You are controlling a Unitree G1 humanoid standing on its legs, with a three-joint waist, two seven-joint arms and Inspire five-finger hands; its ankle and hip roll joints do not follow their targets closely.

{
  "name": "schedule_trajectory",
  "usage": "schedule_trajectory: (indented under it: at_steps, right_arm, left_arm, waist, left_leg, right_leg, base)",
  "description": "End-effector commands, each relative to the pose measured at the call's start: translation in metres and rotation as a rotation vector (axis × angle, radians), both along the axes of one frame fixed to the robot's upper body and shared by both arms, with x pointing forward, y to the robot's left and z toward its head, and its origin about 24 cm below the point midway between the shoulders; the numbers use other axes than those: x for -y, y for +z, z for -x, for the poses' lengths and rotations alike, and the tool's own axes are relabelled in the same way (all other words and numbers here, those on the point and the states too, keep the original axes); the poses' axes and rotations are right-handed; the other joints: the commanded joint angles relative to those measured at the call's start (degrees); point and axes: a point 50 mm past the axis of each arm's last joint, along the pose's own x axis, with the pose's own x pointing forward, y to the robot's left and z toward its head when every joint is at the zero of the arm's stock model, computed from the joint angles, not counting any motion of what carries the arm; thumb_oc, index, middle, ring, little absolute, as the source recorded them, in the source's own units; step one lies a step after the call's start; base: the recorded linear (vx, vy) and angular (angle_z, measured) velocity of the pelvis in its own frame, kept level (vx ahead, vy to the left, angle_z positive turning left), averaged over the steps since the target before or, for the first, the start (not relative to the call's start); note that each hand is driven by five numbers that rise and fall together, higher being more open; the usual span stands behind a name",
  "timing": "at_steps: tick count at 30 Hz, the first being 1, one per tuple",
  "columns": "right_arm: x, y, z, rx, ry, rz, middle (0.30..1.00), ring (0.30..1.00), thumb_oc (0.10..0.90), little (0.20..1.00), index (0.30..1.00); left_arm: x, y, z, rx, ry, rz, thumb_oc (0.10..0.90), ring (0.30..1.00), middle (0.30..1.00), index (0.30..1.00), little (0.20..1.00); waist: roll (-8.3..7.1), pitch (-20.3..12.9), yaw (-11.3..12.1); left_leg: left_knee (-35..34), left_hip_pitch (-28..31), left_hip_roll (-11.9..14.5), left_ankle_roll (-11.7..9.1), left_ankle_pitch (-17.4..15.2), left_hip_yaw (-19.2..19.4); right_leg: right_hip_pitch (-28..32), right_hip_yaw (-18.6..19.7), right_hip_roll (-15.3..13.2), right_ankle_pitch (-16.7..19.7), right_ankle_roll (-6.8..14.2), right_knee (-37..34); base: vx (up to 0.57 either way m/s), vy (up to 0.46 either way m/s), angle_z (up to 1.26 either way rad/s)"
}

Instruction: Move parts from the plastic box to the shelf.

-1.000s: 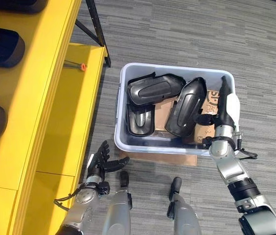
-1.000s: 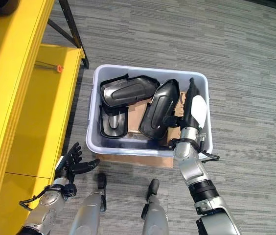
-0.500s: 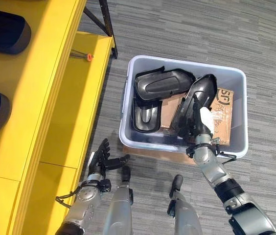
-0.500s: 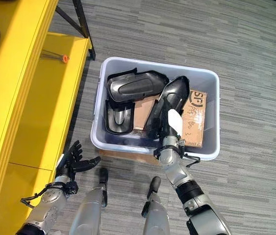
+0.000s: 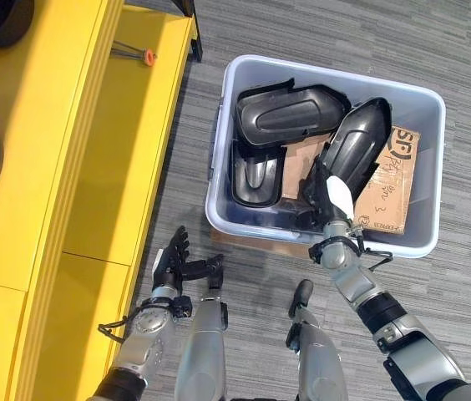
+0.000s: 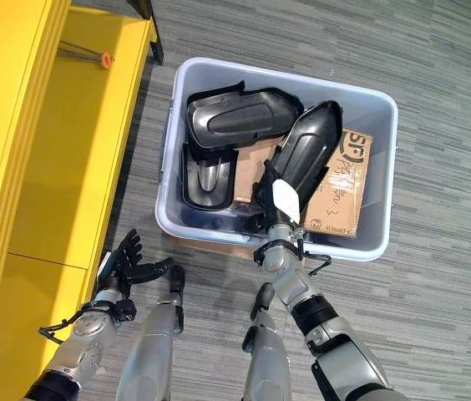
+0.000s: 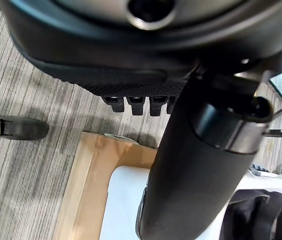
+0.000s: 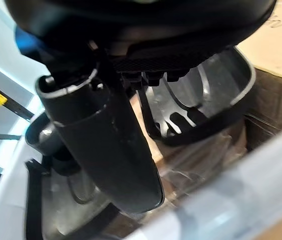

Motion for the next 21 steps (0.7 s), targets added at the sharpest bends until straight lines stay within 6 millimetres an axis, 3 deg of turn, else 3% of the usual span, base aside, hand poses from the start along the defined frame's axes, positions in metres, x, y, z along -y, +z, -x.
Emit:
schedule_trajectory:
  at_steps: [1,10,21]
  right_arm:
    - [0.001,0.049,-0.009,0.231,-0.018,0.092,1.000,1.000,0.900,1.000,1.000]
    - [0.030,0.069,-0.016,0.336,-0.193,0.347,1.000,1.000,0.900,1.000,1.000]
    - [0.038,0.071,-0.021,0.352,-0.295,0.450,1.000,1.000,0.900,1.000,1.000]
  left_arm:
    - [0.002,0.020,-0.001,0.137,-0.008,-0.024,0.900,1.000,1.000,1.000,1.000]
    - [0.006,0.027,-0.003,0.176,-0.027,-0.032,0.900,1.000,1.000,1.000,1.000]
    - [0.007,0.033,-0.006,0.209,-0.029,-0.037,0.900,1.000,1.000,1.000,1.000]
  waist:
    - [-0.02,-0.2,1.0]
    - [1.09,0.1,0.4]
    - [2.31,0.1,0.5]
  left_leg:
    - [-0.2,1.1,0.4,0.2,-2.1,-1.3]
    - [1.2,-2.7,0.7,0.2,-2.4,-1.5]
    - [2.1,-5.6,0.0,0.3,-2.4,-2.3]
  right_leg:
    - [-0.4,0.2,-3.4,-1.5,2.1,5.4]
    - [-5.2,0.5,-3.3,-2.4,1.8,8.2]
    - [-8.0,0.1,-3.7,-2.9,1.6,9.9]
  base:
    - [-0.02,0.018,-0.04]
    - [0.00,0.000,-0.01]
    - [0.00,0.002,0.01]
